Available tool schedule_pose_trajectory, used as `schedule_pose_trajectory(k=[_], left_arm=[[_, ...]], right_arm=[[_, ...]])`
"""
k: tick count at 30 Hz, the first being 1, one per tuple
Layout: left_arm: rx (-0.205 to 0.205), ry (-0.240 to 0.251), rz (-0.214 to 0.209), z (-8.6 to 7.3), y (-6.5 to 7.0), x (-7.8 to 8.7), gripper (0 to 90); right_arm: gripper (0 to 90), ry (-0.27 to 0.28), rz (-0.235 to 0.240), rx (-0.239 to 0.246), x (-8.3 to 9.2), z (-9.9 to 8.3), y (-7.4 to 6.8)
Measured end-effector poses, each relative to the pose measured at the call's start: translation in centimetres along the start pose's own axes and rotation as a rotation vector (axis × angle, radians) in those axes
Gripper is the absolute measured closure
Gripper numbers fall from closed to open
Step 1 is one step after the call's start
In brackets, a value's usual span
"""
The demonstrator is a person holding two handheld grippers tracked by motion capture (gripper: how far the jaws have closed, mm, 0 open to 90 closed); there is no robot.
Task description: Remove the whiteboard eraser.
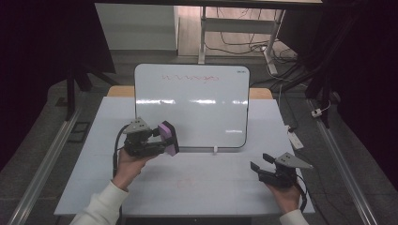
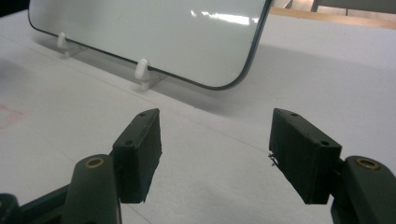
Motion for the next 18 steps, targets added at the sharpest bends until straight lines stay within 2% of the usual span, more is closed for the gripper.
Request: schedule_pose_trajectory(k=[7,12,18], left_arm=[[0.017,0.012,0.012,-0.3,-0.6,1.7,40.5],[0.023,0.006,0.011,0.2,-1.1,1.8,40.5],[0.018,0.008,0.004,1.5,-1.4,1.8,40.5]], right_arm=[[33.2,-0.001,0.013,0.032,-0.1,0.0,-0.4],[33.3,-0.005,0.014,0.066,0.0,0.0,-0.5],[33.3,-0.005,0.008,0.059,-0.1,0.0,-0.2]])
Point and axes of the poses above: each handheld gripper's, and its own axes: x roughly backward along the jaws, z roughly out of its top, y roughly to its right, the point moved 5 cm from there along -x, roughly forward along the jaws, and after that the axes turned 3 degrees about -x, right-handed, at the moved point
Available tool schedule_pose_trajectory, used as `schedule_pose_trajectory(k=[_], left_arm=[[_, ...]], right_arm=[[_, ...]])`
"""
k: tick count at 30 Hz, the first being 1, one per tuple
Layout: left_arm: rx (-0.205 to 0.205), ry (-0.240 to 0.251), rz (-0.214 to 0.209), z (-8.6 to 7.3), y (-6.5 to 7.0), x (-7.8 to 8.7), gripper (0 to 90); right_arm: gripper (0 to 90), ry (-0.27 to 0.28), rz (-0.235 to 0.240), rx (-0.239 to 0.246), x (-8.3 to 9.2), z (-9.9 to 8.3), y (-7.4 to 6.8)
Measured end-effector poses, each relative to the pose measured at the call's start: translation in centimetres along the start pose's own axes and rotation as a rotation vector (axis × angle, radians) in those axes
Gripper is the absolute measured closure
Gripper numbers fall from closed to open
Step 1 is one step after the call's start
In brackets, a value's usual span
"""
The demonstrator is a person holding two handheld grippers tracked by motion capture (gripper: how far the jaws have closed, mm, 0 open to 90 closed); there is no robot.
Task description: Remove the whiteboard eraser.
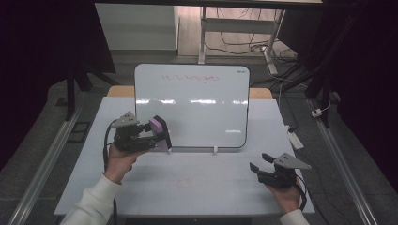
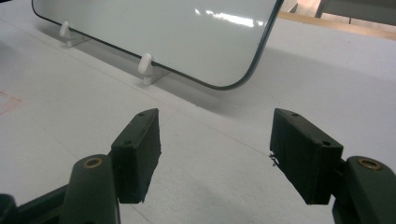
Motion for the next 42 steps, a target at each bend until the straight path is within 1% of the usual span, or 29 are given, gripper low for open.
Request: schedule_pose_trajectory(k=[5,8,9,11,14,17,22,30,37,42], left_arm=[[-0.007,-0.003,0.012,1.1,-0.3,-0.2,40.5],[0.007,-0.004,0.007,2.1,-0.8,-0.5,40.5],[0.010,-0.004,0.008,2.5,-0.9,-0.7,40.6],[0.015,-0.001,0.018,3.3,-1.3,-1.0,40.5],[0.016,0.008,0.038,4.3,-1.8,-1.5,40.6],[0.028,0.007,0.050,4.8,-2.3,-2.2,40.6],[0.027,-0.007,0.072,5.1,-3.0,-2.9,40.6],[0.049,-0.002,0.116,5.9,-4.8,-2.6,40.6],[0.047,0.007,0.156,7.7,-5.8,-2.3,40.6],[0.053,-0.001,0.180,8.6,-6.4,-2.4,40.6]], right_arm=[[33.4,-0.005,-0.004,0.005,-0.1,0.0,0.1],[33.4,-0.006,0.000,0.009,-0.2,-0.1,0.0],[33.4,-0.017,-0.001,0.014,-0.4,-0.2,0.0],[33.4,-0.022,-0.006,0.023,-0.5,-0.3,0.0],[33.4,-0.023,-0.008,0.023,-0.4,-0.3,-0.1],[33.4,-0.018,-0.009,0.017,-0.3,-0.3,-0.1],[33.4,-0.020,-0.013,0.016,-0.3,-0.3,0.1],[33.4,-0.028,-0.025,0.012,-0.4,-0.5,0.2],[33.3,-0.032,-0.028,0.015,-0.5,-0.6,0.2],[33.3,-0.031,-0.032,0.015,-0.4,-0.6,0.3]])
Point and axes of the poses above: each handheld gripper's, and its own axes: x roughly backward along the jaws, z roughly out of its top, y roughly to its right, the point moved 5 cm from there along -x, roughly forward along the jaws, and after that the axes turned 3 degrees about -x, right-handed, at the moved point
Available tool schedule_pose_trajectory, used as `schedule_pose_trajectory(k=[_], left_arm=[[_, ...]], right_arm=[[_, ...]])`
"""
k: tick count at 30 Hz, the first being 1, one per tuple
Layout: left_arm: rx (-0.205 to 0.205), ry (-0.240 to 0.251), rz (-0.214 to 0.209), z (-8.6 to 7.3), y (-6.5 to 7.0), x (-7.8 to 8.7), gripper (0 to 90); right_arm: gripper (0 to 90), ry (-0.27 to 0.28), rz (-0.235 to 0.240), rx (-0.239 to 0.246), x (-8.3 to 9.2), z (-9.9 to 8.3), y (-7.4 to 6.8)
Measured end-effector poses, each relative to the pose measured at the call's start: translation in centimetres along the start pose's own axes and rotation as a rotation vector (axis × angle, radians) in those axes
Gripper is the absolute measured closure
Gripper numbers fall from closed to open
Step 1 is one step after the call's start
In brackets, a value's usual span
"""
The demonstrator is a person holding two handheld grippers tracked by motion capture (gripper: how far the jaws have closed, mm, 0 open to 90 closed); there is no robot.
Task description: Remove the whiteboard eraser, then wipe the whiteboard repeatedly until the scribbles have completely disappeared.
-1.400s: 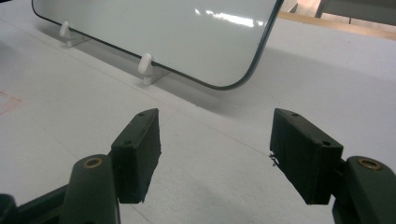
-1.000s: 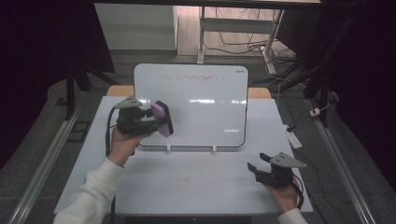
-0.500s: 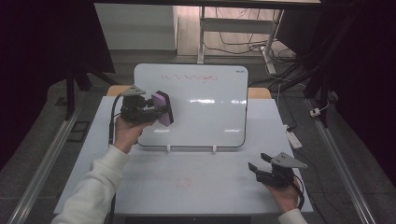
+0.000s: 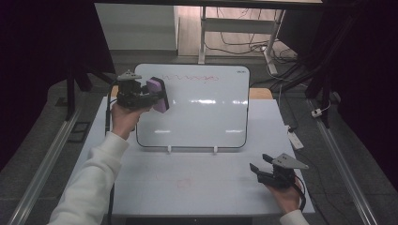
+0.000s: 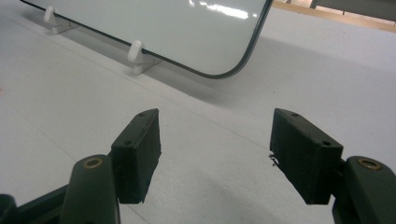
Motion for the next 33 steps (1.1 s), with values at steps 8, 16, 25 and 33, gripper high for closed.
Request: schedule_pose_trajectory(k=[8,16,25,33], left_arm=[[0.006,-0.033,0.031,1.4,-0.5,-0.6,40.6],[-0.038,-0.118,0.114,2.6,-0.9,-2.0,40.7],[-0.024,-0.179,0.237,2.8,-3.1,-1.9,40.7],[-0.009,-0.228,0.273,3.0,-4.5,-2.1,40.7]], right_arm=[[33.3,0.007,0.001,-0.009,0.0,0.2,-0.1],[33.2,0.005,-0.002,0.004,0.1,0.2,-0.3],[33.3,0.010,0.003,-0.007,0.2,0.1,-0.2],[33.4,0.006,0.011,0.001,0.1,0.2,-0.4]])
Point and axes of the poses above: each handheld gripper's, and its own axes: x roughly backward along the jaws, z roughly out of its top, y roughly to its right, the point moved 5 cm from there along -x, roughly forward along the jaws, and after that the axes turned 3 degrees about -x, right-handed, at the moved point
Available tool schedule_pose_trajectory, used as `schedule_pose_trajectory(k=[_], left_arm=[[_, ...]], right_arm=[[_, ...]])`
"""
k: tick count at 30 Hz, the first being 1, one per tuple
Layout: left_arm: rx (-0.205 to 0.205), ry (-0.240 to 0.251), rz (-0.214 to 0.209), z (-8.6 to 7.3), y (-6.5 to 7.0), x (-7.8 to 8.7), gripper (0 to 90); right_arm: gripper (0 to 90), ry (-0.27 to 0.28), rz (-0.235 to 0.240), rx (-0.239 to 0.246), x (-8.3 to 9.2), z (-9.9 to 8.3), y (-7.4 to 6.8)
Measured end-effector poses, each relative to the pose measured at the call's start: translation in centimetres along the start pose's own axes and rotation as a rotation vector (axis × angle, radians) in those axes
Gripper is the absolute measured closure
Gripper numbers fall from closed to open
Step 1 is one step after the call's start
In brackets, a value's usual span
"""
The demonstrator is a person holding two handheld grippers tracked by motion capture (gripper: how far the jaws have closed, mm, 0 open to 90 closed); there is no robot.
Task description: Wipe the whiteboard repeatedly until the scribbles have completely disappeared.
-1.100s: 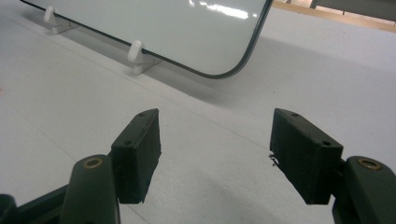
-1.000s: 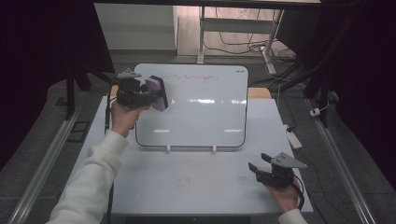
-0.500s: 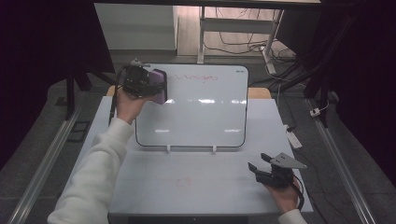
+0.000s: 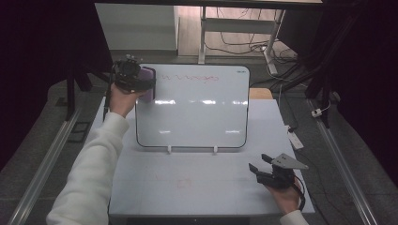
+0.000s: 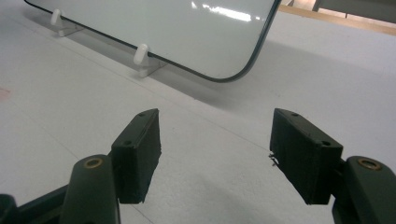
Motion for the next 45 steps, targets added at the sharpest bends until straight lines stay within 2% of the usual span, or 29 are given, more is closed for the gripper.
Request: schedule_pose_trajectory(k=[5,10,18,23,28,30,32,33,34,38,40,42,45], left_arm=[[-0.033,-0.037,0.037,0.8,0.7,-0.9,40.8],[-0.059,-0.079,0.043,1.3,1.6,-2.4,40.9],[-0.122,-0.077,0.096,1.4,2.7,-3.2,41.0],[-0.166,-0.083,0.092,1.4,4.2,-3.7,41.1],[-0.216,-0.080,0.059,1.5,6.3,-4.2,41.1],[-0.235,-0.081,0.051,1.4,6.6,-4.2,41.1],[-0.223,-0.082,0.054,1.4,6.3,-3.9,41.1],[-0.220,-0.081,0.077,1.4,5.9,-3.7,41.1],[-0.214,-0.081,0.105,1.4,5.1,-3.2,41.1],[-0.138,-0.074,0.125,1.4,2.1,-1.9,41.2],[-0.119,-0.085,0.136,1.2,1.0,-1.7,41.2],[-0.119,-0.100,0.131,1.0,1.0,-2.0,41.2],[-0.157,-0.111,0.114,0.8,2.5,-3.0,41.2]], right_arm=[[33.4,0.002,-0.002,-0.001,0.0,0.0,0.0],[33.4,-0.002,0.000,0.003,0.0,0.0,-0.1],[33.6,0.006,0.005,0.003,0.1,0.1,-0.2],[33.5,0.005,0.004,0.009,0.0,0.1,-0.4],[33.6,0.004,0.000,0.009,0.0,0.1,-0.4],[33.6,0.004,-0.001,0.008,0.0,0.1,-0.4],[33.6,0.005,0.001,0.007,0.0,0.1,-0.3],[33.6,0.003,-0.001,0.006,0.0,0.0,-0.3],[33.6,0.002,-0.001,0.005,0.0,0.0,-0.3],[33.6,0.007,-0.002,-0.002,0.1,0.1,-0.2],[33.6,0.011,-0.003,-0.003,0.2,0.1,-0.2],[33.5,0.010,-0.005,-0.002,0.2,0.1,-0.2],[33.4,0.014,-0.011,-0.003,0.3,0.2,-0.1]])
Point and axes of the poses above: each handheld gripper's, and its own axes: x roughly backward along the jaws, z roughly out of its top, y roughly to its right, the point moved 5 cm from there along -x, roughly forward along the jaws, and after that the axes turned 3 degrees about -x, right-handed, at the moved point
